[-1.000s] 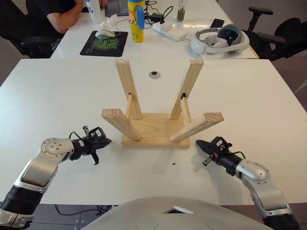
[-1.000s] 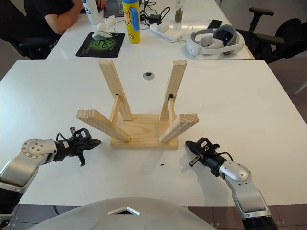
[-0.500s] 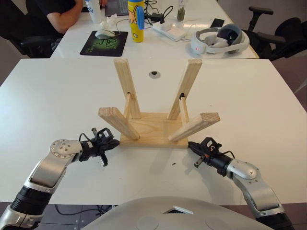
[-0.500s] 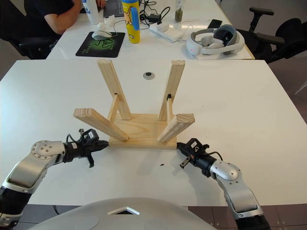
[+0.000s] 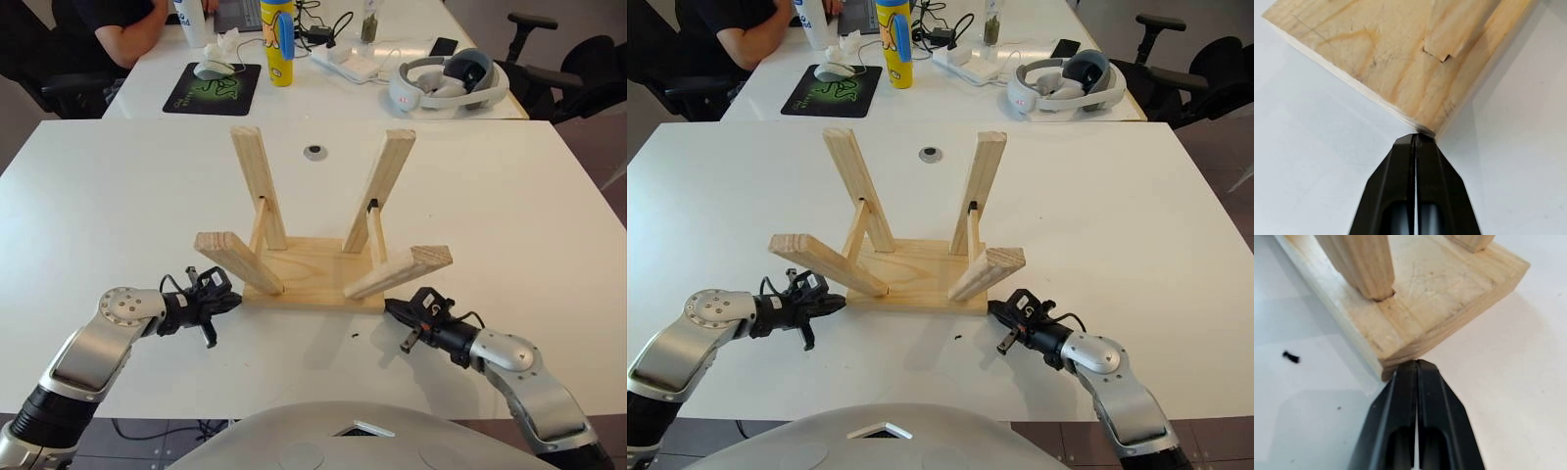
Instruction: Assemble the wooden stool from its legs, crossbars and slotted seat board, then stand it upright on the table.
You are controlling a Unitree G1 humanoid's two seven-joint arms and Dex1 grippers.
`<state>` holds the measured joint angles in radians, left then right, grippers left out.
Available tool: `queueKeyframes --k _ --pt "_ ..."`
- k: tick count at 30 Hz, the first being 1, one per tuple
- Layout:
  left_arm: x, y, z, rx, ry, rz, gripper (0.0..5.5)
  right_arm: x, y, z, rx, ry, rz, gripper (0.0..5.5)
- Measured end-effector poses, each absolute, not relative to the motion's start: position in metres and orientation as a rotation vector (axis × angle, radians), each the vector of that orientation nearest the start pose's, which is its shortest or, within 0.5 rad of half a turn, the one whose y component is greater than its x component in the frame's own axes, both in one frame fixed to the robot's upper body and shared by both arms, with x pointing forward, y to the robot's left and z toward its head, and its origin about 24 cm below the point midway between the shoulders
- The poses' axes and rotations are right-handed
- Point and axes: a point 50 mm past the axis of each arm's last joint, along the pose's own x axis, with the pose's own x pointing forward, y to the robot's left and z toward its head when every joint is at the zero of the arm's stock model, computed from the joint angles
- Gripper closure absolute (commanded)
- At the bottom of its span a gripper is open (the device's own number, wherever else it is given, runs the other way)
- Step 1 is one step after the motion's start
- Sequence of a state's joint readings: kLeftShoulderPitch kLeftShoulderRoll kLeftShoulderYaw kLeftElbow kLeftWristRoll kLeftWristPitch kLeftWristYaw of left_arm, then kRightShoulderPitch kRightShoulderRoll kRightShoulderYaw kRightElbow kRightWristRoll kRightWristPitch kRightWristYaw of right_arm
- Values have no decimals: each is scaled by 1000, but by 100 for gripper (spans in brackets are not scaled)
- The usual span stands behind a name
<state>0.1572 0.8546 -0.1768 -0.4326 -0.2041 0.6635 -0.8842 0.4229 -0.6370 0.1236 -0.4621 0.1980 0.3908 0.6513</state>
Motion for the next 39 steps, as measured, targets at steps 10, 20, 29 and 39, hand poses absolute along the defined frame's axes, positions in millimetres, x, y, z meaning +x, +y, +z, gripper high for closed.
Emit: queueKeyframes --k 10,20,29,39 --pt "185 211 113 442 750 -1092 549 147 -192 84 -245 475 844 550" --pt "184 213 132 448 755 -1138 549 143 -196 101 -252 484 884 550" --pt "181 216 155 473 756 -1166 549 138 -196 126 -238 465 928 550" --pt "183 220 165 494 742 -1153 549 139 -194 128 -206 476 950 550"
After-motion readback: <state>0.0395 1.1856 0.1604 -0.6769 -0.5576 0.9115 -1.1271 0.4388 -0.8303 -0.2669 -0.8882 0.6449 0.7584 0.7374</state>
